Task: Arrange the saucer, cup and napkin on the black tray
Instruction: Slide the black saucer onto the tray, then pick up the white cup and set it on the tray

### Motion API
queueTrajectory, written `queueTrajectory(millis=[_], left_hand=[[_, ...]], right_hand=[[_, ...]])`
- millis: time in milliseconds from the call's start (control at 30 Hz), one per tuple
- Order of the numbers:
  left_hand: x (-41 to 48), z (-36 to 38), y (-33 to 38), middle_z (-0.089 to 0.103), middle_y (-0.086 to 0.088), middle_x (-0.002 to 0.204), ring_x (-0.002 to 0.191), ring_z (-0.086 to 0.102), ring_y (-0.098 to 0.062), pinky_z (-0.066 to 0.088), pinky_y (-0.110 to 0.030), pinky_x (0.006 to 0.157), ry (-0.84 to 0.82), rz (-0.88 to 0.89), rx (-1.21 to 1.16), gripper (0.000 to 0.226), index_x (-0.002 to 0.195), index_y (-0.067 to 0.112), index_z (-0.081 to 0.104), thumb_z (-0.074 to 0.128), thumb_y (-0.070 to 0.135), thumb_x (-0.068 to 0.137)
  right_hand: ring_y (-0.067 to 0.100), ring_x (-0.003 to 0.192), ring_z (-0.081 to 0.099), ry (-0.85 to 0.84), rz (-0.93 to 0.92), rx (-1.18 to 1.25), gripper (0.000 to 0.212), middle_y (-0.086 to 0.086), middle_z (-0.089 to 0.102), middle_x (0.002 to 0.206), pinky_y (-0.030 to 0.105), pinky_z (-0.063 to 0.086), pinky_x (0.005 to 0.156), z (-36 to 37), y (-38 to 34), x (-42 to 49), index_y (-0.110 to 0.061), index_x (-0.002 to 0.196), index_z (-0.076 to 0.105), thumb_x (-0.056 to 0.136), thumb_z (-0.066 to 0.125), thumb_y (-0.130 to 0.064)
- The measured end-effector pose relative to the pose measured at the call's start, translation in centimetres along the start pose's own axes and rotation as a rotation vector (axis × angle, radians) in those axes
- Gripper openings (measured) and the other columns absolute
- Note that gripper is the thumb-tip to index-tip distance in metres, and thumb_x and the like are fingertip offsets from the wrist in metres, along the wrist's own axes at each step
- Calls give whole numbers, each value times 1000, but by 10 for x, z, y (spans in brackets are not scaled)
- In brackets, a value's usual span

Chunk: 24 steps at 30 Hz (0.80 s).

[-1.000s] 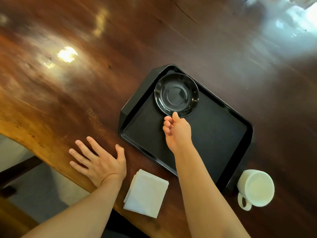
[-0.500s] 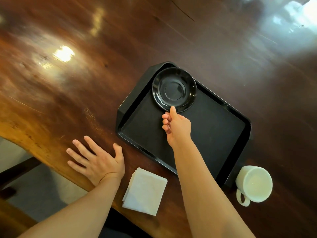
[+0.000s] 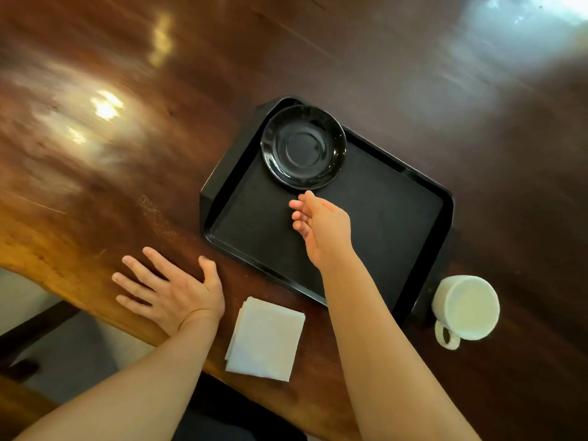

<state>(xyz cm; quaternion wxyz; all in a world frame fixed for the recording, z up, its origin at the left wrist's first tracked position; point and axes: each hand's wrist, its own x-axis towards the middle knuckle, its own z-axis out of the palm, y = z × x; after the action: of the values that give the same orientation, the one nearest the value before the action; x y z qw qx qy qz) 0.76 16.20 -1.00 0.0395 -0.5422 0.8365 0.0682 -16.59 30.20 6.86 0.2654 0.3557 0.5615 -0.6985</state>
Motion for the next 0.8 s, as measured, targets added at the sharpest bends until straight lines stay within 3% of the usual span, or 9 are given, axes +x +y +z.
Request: queueTrajectory(millis=[233,500,733,800], left_hand=[[-1,0,0,12,-22,169,155,6,-47,4,-63,122,-1,4,-9,93,163,10,18,40,62,89],[-2,-2,3,8,-20,171,156,3,-46,0,-61,122,-19,4,23,82,164,22,19,41,61,95],[0,-3,3,8,-19,171,156,3,-45,-1,-61,122,-34,3,17,83,164,26,19,35,64,93],[0,-1,2,9,-18,171,156,4,-45,0,-61,122,-24,6,14,83,164,26,19,33,65,92]], right_hand=[[11,50,64,126,-25,-68,18,2,76,65,20,53,46,-32,9,-15,-11,90,69,100,56,-17],[8,51,60,336,-220,-271,12,0,72,70,21,50,45,-99,31,-61,-19,94,69,97,58,-16],[15,69,67,681,-312,-322,14,-1,70,85,36,57,65,-171,47,-111,-22,107,61,94,57,-21],[12,76,65,779,-325,-355,19,-8,65,85,29,53,64,-186,48,-118,-23,112,59,93,58,-22]])
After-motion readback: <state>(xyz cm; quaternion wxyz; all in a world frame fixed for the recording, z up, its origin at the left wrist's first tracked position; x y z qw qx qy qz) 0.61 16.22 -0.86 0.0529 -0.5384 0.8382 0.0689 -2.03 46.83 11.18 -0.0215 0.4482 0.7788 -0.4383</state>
